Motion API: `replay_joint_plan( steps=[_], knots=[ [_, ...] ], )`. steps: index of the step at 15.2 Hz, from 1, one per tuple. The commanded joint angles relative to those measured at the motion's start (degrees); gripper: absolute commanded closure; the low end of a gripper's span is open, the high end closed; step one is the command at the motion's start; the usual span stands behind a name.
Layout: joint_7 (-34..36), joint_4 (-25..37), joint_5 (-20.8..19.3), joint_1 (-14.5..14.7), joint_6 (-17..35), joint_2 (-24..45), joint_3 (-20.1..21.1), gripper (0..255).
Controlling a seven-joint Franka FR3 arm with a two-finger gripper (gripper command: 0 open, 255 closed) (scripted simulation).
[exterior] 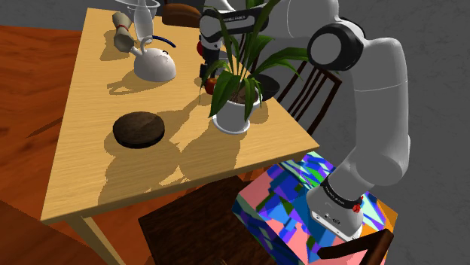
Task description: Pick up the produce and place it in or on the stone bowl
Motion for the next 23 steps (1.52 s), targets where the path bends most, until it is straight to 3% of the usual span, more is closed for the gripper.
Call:
replay_joint_plan(
  steps=[1,10,11,23],
  knots=[
    [0.02,-0.30,-0.01,0.03,1.06,0.72,0.00,0],
    [0.01,-1.01,-0.01,0.03,2.07,1.03,0.00,0],
    [0.01,-1.01,-0.01,0.03,2.07,1.03,0.00,255],
    [0.03,0.03,-0.01,0.03,0.26,0.25,0.00,255]
  ],
)
